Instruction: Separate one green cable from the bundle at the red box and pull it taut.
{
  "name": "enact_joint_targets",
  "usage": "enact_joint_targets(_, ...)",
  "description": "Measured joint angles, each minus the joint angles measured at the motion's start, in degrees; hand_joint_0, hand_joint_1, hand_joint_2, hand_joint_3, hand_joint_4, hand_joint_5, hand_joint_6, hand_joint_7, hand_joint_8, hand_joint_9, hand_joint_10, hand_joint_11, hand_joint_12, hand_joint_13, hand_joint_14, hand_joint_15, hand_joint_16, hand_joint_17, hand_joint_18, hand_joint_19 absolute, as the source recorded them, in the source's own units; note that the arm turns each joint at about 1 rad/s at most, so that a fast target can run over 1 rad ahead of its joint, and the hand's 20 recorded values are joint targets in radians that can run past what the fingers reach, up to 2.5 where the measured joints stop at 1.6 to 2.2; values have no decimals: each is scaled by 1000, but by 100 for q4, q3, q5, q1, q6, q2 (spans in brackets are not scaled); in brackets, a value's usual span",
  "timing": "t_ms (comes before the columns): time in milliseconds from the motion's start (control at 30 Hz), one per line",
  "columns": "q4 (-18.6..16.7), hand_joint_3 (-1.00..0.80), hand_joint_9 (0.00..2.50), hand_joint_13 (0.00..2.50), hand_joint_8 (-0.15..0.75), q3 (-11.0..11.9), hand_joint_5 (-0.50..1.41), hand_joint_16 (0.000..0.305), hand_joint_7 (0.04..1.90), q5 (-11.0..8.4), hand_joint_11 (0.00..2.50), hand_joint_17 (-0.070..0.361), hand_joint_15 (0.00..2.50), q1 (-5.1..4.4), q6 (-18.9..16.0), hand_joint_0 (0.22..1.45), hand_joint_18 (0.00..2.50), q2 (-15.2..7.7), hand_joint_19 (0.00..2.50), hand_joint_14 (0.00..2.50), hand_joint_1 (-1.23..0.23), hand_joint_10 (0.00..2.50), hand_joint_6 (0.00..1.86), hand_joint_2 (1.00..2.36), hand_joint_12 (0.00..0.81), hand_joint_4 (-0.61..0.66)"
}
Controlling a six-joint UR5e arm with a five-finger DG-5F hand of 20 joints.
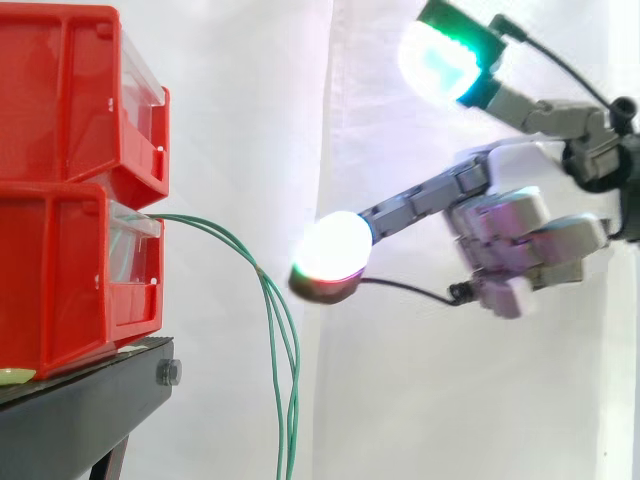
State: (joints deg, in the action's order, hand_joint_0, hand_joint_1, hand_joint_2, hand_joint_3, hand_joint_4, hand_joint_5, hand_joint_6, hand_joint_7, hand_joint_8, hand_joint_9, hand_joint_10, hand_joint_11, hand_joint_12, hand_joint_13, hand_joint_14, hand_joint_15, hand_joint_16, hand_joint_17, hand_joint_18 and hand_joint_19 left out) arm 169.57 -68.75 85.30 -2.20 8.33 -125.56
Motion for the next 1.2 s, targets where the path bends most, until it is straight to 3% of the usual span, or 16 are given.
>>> enact_joint_targets(100,-39,-500,1558,1697,329,296,-202,79,687,112,361,179,469,17,-195,325,2412,-333,0,18,-366,15,502,1000,375,360)
enact_joint_targets(200,-55,-500,1553,1695,324,426,-202,79,685,111,373,179,463,3,-286,325,2405,-481,0,17,-368,16,502,1000,371,359)
enact_joint_targets(567,-123,-500,1562,1701,323,471,-199,80,690,27,375,180,466,-58,-223,325,2397,-539,0,17,-379,16,502,1000,384,347)
enact_joint_targets(1000,-167,-500,1549,1678,320,449,-195,80,691,-445,369,180,453,-409,-165,326,2365,-540,0,16,-390,15,502,1000,381,336)
enact_joint_targets(1200,-200,-500,1546,1676,323,444,-193,80,694,-541,379,181,456,-493,-176,328,2349,-542,0,16,-399,16,502,1000,382,337)
